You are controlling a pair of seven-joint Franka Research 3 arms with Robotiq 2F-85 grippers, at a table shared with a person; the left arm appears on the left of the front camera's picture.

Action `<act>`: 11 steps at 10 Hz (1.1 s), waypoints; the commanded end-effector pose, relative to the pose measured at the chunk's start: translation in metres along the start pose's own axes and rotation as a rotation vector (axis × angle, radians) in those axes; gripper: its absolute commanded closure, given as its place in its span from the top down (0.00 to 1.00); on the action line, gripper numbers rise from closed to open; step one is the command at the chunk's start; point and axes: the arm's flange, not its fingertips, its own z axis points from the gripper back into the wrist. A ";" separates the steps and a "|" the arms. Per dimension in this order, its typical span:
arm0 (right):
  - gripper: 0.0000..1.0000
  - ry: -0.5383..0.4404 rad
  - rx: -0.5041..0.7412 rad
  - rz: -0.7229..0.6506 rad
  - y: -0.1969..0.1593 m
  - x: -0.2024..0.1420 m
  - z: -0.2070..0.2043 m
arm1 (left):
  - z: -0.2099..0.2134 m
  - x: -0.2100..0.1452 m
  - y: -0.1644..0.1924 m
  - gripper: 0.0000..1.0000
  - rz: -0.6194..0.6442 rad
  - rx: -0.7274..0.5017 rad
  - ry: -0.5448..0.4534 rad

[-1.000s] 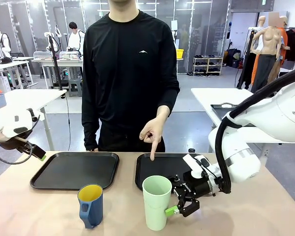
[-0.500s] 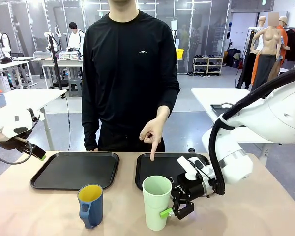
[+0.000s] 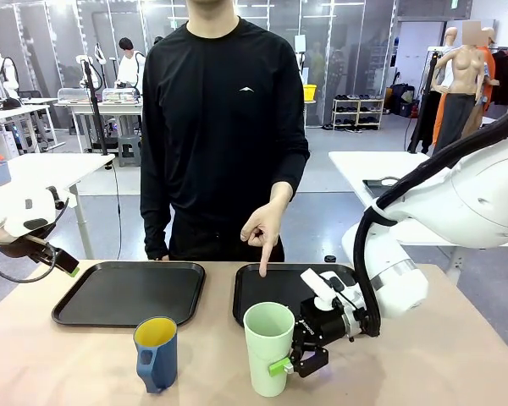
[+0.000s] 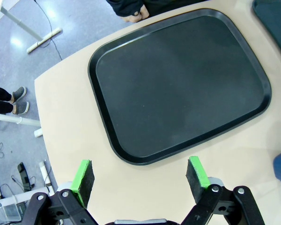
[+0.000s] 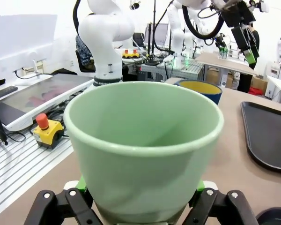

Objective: Sort and store the cups by type.
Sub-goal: Pick up the Reusable plastic cup.

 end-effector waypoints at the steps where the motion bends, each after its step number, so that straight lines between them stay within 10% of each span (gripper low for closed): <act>1: 0.71 -0.038 0.013 0.040 -0.002 -0.001 0.002 | 0.001 0.000 0.002 1.00 0.006 -0.002 -0.003; 5: 0.39 0.036 0.008 0.032 0.004 0.005 0.001 | 0.001 0.000 0.002 1.00 0.006 -0.002 -0.003; 11: 0.39 0.082 -0.110 0.025 0.028 0.073 0.011 | 0.001 0.000 0.002 1.00 0.006 -0.002 -0.003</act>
